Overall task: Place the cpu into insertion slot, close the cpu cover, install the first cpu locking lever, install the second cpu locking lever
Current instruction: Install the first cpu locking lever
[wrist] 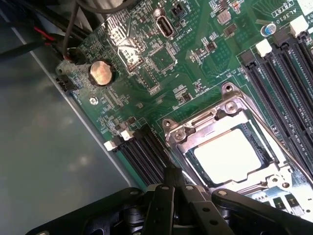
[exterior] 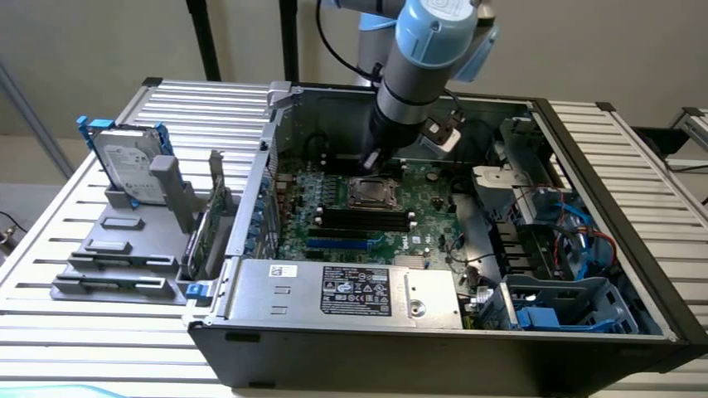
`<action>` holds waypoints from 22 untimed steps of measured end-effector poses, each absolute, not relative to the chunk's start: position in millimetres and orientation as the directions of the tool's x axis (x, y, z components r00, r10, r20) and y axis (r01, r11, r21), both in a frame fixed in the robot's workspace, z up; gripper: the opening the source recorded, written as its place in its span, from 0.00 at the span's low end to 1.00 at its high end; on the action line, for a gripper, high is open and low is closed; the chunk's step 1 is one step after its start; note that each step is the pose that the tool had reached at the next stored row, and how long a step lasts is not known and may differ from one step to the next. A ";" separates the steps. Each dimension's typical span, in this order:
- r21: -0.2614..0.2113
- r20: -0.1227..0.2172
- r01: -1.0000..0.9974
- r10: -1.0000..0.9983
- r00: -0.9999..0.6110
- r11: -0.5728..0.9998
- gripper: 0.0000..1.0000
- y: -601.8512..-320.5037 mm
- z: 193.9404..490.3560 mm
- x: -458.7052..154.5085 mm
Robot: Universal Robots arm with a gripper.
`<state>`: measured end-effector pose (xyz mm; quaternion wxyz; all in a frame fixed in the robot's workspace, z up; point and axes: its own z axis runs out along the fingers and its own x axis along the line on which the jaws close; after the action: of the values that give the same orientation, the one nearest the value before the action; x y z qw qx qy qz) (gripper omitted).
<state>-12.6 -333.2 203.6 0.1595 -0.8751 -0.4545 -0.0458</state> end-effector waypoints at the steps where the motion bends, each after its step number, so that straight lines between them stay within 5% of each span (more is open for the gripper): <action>1: -0.238 0.225 0.810 0.781 0.583 -0.536 0.11 -333.5 203.6 -11.8; 22: -0.240 0.228 0.811 0.781 0.581 -0.533 0.11 -341.2 204.4 -32.5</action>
<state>-32.5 -341.2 204.4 0.1614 -0.8743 -0.4553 -0.0462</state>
